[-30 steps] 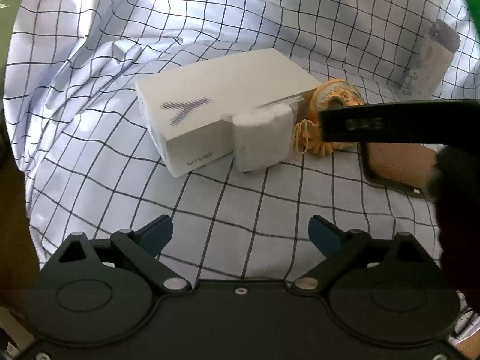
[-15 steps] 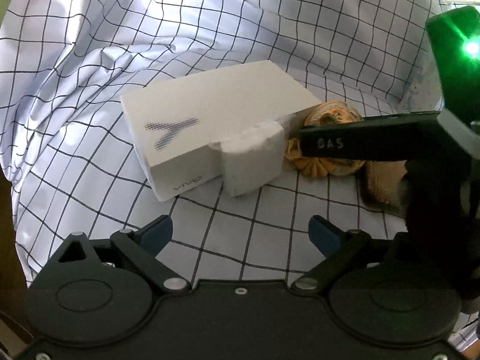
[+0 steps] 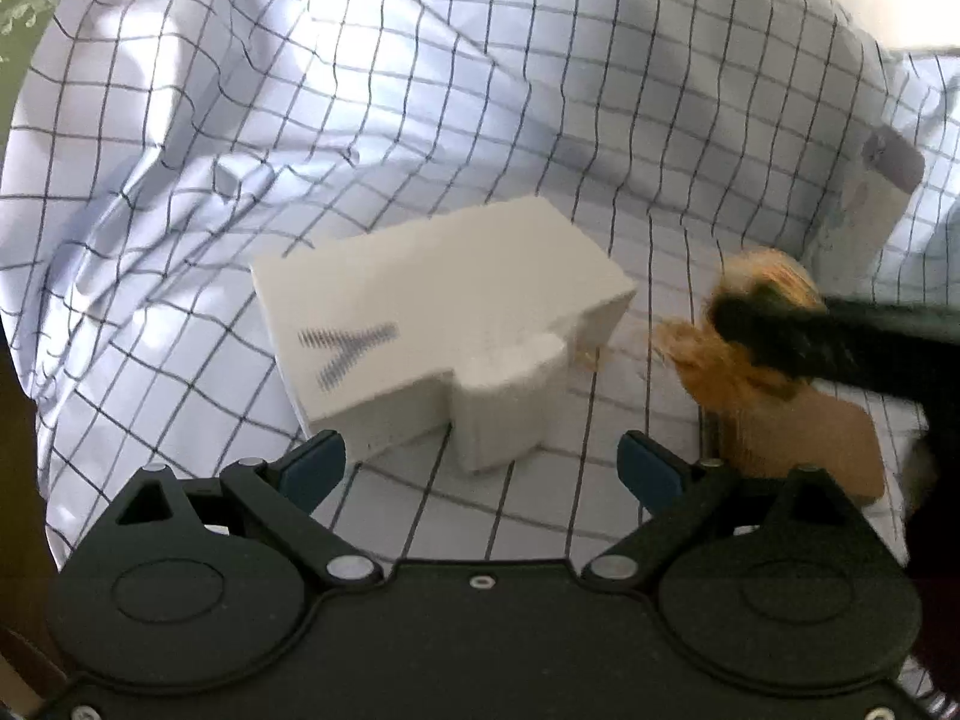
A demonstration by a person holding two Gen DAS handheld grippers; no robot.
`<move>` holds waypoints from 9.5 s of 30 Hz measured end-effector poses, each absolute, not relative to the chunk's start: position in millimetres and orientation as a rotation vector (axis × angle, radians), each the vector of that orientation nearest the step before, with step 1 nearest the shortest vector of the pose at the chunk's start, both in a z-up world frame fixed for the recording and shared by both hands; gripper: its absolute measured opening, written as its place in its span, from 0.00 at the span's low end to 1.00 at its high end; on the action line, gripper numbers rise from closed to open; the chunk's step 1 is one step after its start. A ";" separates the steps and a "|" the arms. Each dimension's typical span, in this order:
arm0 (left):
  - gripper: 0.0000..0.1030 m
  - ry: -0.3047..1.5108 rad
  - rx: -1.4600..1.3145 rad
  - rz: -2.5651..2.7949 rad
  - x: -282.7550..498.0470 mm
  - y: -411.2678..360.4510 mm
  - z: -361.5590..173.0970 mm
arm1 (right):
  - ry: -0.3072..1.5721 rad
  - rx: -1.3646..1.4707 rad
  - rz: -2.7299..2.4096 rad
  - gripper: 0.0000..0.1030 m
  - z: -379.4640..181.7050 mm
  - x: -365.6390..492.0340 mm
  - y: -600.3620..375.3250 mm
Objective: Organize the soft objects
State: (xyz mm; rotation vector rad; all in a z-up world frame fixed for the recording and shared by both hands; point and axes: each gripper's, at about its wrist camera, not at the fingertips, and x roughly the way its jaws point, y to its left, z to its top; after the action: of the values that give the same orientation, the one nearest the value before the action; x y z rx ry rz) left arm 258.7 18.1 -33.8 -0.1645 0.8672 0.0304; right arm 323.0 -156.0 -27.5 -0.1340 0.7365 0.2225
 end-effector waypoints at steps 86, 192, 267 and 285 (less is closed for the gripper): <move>0.52 0.960 -0.122 -0.148 241.9 -14.0 -47.6 | 0.914 0.084 -0.139 0.68 -50.8 203.6 -239.2; 0.67 0.960 0.024 -0.066 36.7 -11.5 -25.1 | 0.888 0.105 -0.023 0.75 -4.7 21.1 -192.3; 0.74 0.919 0.032 -0.044 31.6 -11.4 -16.8 | 0.929 0.013 -0.099 0.83 -18.2 -14.2 -205.1; 0.74 0.924 0.036 -0.048 32.1 -13.2 -17.3 | 0.929 0.013 -0.099 0.83 -18.1 -13.9 -205.0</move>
State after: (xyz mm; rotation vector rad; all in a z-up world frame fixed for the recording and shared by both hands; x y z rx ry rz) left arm 32.1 -13.2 -17.3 0.0364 0.9241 -0.0481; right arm -13.9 -205.0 -18.1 0.0132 0.9287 -0.0990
